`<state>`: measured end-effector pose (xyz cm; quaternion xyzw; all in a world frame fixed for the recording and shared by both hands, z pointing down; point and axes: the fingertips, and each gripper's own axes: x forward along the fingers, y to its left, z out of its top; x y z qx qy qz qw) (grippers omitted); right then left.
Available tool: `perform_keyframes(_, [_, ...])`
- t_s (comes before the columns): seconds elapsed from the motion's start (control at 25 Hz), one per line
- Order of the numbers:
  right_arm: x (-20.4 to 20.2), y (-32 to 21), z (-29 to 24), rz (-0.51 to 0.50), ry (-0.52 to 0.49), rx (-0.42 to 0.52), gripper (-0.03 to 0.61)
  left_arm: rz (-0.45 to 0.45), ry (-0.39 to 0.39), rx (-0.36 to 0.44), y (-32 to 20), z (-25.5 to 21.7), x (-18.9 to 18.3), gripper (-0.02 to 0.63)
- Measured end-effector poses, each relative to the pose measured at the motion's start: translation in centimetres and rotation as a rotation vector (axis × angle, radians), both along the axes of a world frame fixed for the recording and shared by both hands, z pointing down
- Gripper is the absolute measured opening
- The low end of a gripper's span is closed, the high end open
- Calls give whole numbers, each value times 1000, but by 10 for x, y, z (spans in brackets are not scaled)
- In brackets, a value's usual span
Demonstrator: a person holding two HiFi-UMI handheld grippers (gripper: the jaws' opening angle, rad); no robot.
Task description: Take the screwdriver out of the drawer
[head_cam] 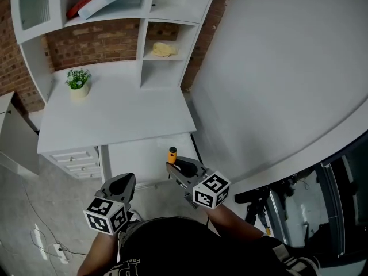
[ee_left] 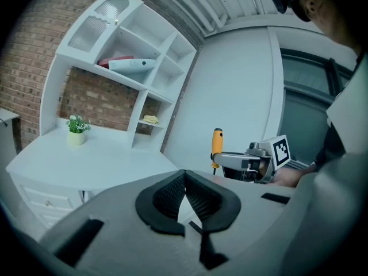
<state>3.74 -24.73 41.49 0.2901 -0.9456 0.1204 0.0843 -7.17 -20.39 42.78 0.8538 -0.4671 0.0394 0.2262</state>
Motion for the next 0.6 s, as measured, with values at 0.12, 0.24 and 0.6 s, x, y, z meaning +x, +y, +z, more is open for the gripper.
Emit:
perform_keyframes(0.12, [23, 12, -3, -6, -23, -5, 83, -16, -1, 6, 10, -5, 22, 15])
perform_keyframes(0.24, [45, 23, -8, -18, -50, -4, 83, -30, -8, 17, 21, -10, 43, 15])
perform_keyframes(0.6, [92, 56, -16, -65, -94, 0, 83, -87, -8, 37, 56, -20, 92, 15])
